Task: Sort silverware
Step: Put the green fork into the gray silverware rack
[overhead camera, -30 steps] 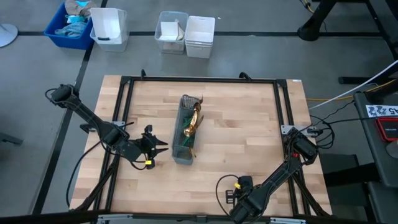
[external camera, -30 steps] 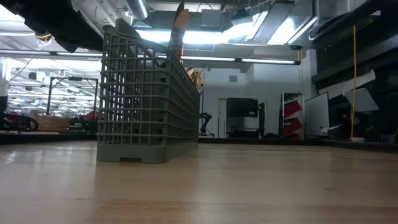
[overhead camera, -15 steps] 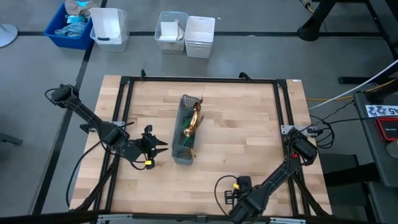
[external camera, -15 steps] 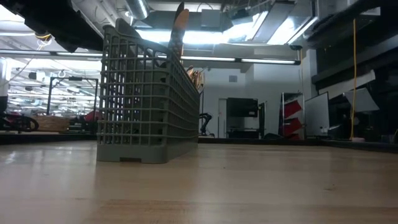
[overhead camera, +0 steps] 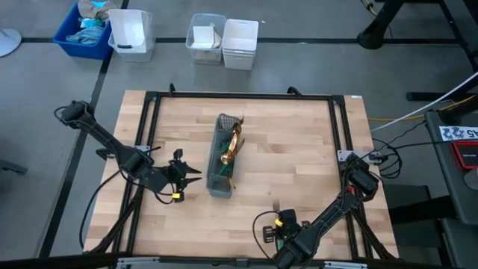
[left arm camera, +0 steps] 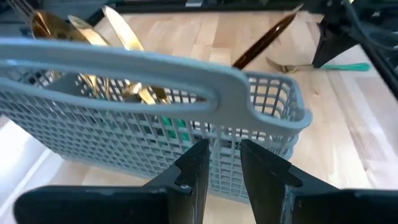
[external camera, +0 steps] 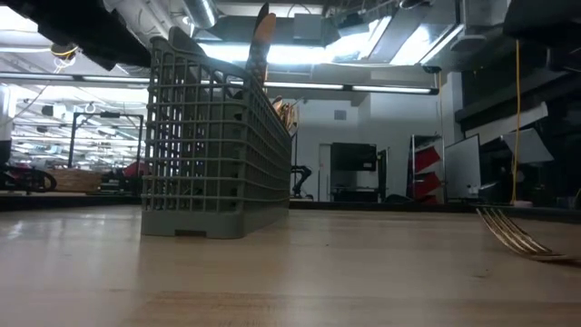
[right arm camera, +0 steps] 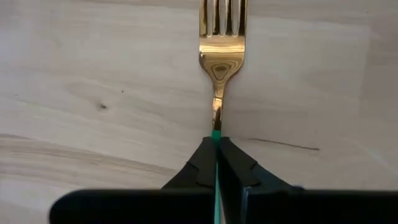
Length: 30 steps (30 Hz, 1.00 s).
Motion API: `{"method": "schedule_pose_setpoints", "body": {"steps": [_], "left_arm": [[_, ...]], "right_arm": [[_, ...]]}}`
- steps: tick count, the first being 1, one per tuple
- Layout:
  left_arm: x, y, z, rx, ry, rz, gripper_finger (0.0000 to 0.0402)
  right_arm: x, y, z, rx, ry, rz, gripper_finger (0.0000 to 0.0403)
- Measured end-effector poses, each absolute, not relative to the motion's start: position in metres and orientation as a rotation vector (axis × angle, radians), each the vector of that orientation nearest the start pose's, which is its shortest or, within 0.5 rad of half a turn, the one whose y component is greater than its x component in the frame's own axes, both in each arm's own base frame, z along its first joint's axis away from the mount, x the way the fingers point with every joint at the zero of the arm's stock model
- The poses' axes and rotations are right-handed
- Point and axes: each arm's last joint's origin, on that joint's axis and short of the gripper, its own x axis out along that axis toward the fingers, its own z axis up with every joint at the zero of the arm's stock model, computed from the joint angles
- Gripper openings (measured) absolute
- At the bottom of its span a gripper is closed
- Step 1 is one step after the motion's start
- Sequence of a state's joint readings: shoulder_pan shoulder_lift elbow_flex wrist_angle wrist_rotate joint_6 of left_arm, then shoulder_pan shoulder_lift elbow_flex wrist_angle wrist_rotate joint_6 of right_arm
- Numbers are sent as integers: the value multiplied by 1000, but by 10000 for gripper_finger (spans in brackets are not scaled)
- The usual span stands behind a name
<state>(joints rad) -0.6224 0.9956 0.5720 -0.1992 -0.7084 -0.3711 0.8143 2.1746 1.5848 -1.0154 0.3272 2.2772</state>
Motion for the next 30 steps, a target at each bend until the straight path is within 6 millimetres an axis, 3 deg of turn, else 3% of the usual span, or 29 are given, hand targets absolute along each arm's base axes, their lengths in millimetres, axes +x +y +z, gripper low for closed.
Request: {"method": "schedule_pose_setpoints", "body": {"steps": [15,30], "left_arm": [[136,-74,272,-37,258,119,88],[123,-65,263,-86,352,155,88]], "right_arm": [[292,270,141,892,742,-1097,4],[301,267,142,900,868,-1053,5]]}}
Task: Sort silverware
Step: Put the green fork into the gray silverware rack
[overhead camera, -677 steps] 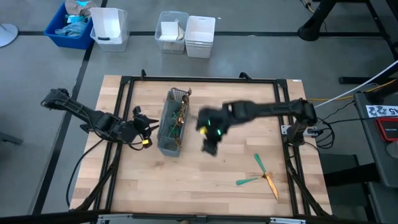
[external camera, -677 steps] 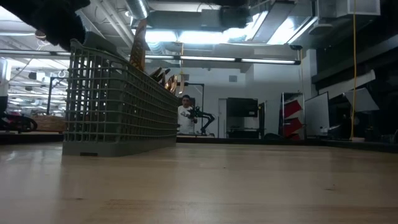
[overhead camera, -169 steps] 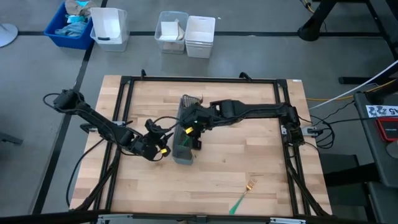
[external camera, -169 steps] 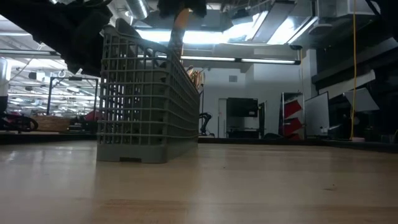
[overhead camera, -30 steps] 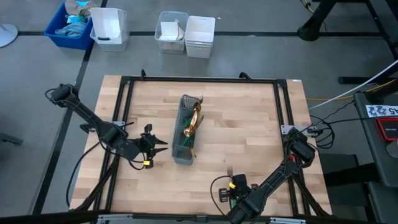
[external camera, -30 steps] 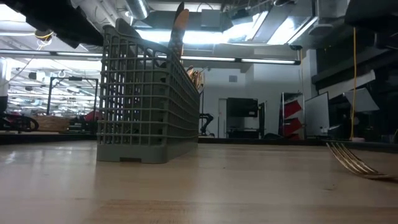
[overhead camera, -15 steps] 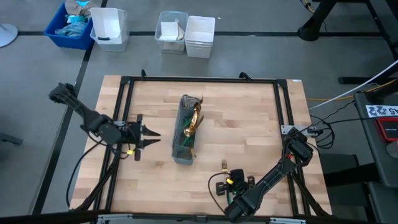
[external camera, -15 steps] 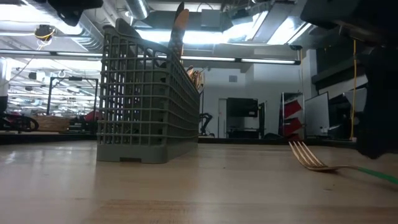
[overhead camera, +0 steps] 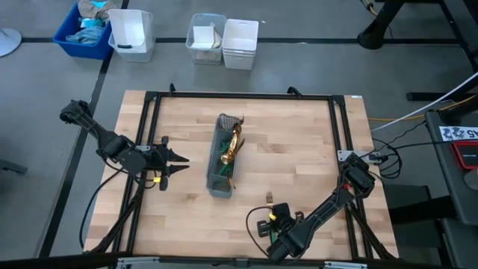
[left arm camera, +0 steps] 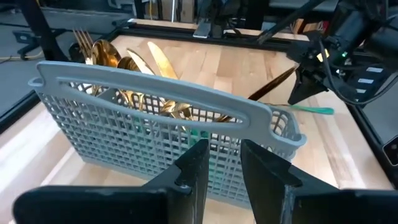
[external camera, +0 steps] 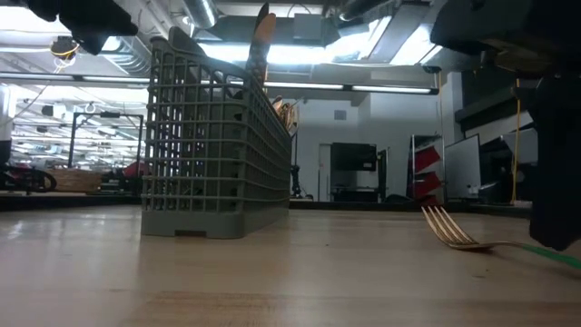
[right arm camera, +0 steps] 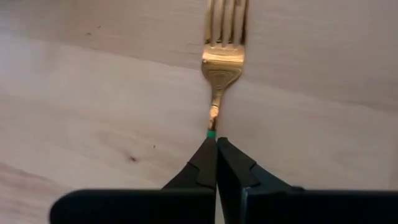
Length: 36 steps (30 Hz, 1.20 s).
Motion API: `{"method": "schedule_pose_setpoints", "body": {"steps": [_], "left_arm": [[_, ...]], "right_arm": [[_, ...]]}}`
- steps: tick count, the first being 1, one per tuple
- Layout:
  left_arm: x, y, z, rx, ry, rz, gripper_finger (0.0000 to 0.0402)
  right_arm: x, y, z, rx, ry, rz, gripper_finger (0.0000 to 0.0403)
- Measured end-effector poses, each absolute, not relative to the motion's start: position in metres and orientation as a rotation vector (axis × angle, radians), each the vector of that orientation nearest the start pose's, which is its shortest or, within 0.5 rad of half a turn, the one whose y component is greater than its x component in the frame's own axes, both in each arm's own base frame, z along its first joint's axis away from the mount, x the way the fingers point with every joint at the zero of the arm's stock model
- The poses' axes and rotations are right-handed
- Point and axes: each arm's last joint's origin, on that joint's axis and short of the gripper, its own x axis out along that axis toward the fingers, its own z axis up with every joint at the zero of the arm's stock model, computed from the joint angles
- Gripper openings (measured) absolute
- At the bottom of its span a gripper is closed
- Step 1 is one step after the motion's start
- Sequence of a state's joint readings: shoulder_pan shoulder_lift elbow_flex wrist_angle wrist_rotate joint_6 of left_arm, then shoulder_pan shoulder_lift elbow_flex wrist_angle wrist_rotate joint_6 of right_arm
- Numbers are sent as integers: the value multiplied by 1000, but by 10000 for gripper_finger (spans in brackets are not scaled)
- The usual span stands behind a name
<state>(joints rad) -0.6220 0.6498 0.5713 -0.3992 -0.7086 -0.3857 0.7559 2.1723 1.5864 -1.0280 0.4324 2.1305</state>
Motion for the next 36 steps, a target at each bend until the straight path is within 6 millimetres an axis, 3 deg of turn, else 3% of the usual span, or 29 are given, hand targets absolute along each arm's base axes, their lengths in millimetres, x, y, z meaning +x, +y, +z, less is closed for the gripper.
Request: {"method": "schedule_pose_setpoints", "body": {"steps": [5,15,20,26,34,36], "left_arm": [[123,-65,262,-79,360,157,88],[123,-65,261,-75,365,157,88],[122,-64,259,-60,383,161,88],[122,-64,259,-58,385,161,88],[121,-64,257,-45,401,164,88],[121,-64,258,-46,400,164,88]], "right_arm": [[310,261,142,872,897,-1017,18],[320,249,141,887,1020,-1018,121],[324,245,141,881,1034,-1013,141],[331,239,136,890,1040,-1008,118],[334,239,133,895,1055,-978,21],[334,239,133,892,1047,-978,12]]}}
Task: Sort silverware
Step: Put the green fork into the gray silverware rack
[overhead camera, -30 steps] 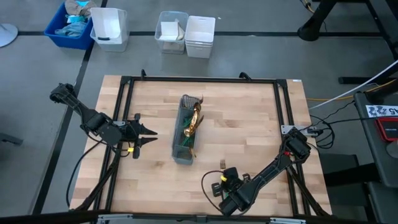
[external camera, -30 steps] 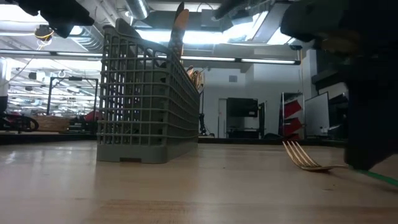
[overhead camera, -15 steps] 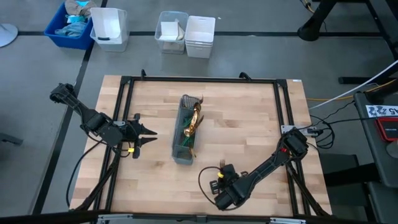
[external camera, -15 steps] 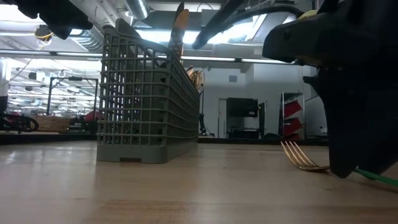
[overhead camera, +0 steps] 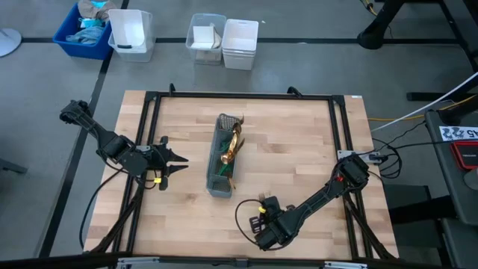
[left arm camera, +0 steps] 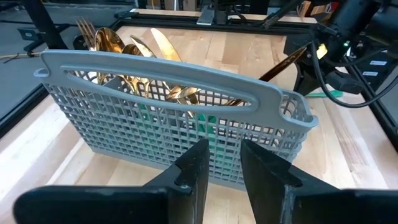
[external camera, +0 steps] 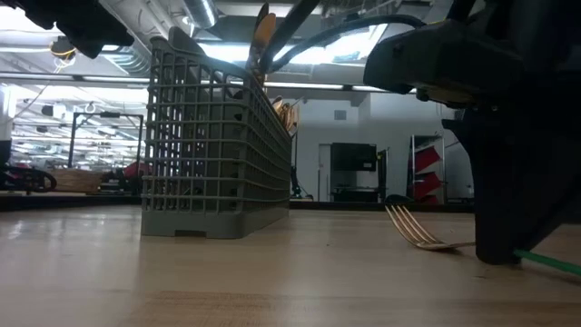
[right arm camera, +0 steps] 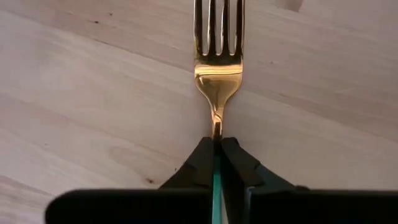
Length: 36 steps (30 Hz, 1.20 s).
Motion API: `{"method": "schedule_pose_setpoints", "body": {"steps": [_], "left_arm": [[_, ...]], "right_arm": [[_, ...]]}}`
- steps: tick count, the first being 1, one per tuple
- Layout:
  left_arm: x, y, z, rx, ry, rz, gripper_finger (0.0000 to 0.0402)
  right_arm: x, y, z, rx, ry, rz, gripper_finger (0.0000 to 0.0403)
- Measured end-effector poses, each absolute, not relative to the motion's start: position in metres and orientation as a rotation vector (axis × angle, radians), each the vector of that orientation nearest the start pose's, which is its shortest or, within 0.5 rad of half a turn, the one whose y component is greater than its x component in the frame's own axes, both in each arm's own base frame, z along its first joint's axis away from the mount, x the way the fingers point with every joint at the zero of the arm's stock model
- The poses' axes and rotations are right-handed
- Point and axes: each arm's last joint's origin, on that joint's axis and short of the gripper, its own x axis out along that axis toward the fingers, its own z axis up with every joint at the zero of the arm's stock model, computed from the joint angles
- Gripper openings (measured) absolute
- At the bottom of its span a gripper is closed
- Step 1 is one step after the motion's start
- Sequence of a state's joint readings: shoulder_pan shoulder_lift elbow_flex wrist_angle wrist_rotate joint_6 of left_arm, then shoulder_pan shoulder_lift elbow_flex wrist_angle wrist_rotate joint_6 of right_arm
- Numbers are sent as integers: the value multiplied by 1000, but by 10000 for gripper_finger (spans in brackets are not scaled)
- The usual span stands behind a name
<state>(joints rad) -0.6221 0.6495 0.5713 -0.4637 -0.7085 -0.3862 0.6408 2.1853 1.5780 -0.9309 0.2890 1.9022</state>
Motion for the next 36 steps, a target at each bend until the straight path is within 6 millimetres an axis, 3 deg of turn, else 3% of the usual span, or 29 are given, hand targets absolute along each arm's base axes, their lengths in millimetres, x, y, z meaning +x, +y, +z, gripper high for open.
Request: {"method": "schedule_pose_setpoints", "body": {"steps": [5,10,17,24,29,36], "left_arm": [[121,-64,258,-40,401,163,88],[121,-64,258,-17,398,156,88],[116,-60,262,-16,372,148,88],[108,-54,269,-50,323,139,88],[105,-52,271,-46,306,134,88],[105,-52,271,-44,309,136,88]], "right_arm": [[336,239,135,887,1033,-979,24],[340,240,149,821,1001,-1000,8],[346,236,196,698,934,-1031,14],[351,220,260,509,757,-1049,12],[368,196,301,339,534,-985,12],[401,129,336,99,381,-1085,12]]}}
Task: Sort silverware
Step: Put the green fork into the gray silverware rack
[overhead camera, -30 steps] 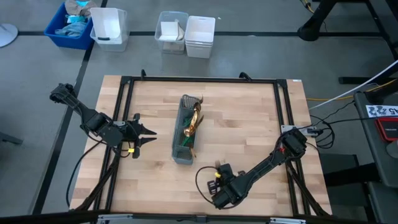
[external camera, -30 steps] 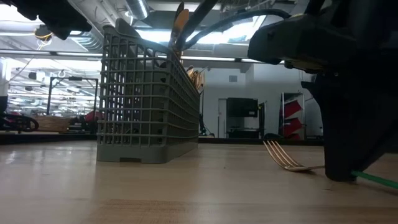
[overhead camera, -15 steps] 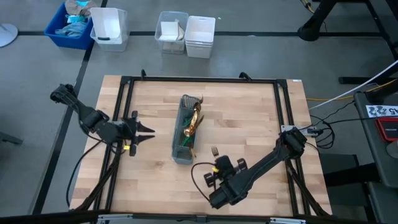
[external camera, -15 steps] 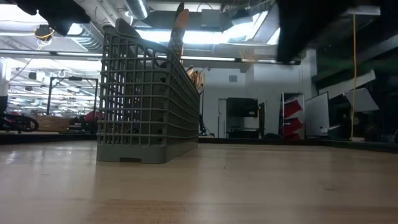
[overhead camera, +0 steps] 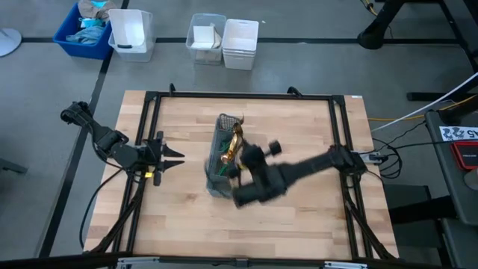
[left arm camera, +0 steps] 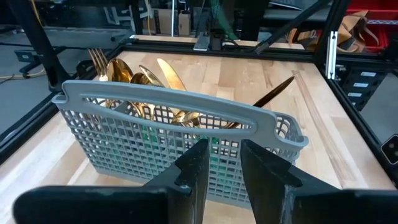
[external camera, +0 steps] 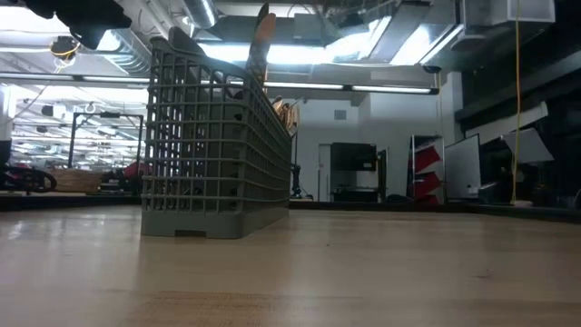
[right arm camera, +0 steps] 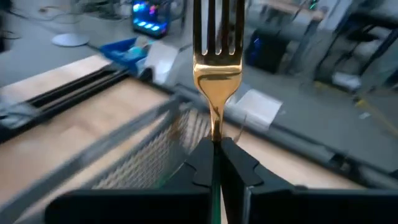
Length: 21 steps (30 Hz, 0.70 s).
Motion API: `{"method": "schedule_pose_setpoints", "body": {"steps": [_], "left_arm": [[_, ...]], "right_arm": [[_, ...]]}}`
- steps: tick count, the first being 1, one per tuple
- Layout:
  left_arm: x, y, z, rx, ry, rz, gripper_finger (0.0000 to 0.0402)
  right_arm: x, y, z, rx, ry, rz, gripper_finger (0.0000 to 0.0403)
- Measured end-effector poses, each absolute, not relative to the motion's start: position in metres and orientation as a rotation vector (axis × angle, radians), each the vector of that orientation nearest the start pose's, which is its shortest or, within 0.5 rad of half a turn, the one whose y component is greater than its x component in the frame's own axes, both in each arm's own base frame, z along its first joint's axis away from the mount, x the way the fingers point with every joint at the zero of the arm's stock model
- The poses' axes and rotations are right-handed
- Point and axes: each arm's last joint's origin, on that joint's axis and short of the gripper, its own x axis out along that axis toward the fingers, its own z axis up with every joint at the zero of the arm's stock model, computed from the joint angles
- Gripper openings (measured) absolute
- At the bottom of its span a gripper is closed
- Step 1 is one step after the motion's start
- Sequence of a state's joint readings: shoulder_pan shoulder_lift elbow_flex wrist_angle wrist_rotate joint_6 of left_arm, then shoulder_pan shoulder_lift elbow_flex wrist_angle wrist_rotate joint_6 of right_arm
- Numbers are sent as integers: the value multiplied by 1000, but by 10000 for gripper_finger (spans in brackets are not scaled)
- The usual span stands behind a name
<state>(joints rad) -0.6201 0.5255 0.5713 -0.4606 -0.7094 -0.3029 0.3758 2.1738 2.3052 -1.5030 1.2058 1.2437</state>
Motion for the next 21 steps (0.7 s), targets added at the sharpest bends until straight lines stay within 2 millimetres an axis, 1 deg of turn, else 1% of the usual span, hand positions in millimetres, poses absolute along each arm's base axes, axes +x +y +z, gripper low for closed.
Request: {"method": "schedule_pose_setpoints", "body": {"steps": [3,6,8,10,14,17,19,21], "left_arm": [[105,-52,271,-38,310,135,88],[105,-52,271,-26,310,133,88],[105,-52,271,-25,311,133,88],[105,-52,271,-17,311,132,88],[105,-52,271,11,313,128,88],[105,-52,271,15,313,127,88],[105,-52,271,18,315,127,88],[105,-52,270,24,322,128,88]], "right_arm": [[418,92,342,38,377,-1145,11],[435,52,345,13,396,-1184,11],[446,27,349,24,416,-1175,11],[457,5,353,41,434,-1124,11],[473,-28,365,39,425,-957,11],[479,-47,371,42,404,-850,11],[482,-58,370,33,401,-813,11],[484,-66,366,20,418,-800,11]]}}
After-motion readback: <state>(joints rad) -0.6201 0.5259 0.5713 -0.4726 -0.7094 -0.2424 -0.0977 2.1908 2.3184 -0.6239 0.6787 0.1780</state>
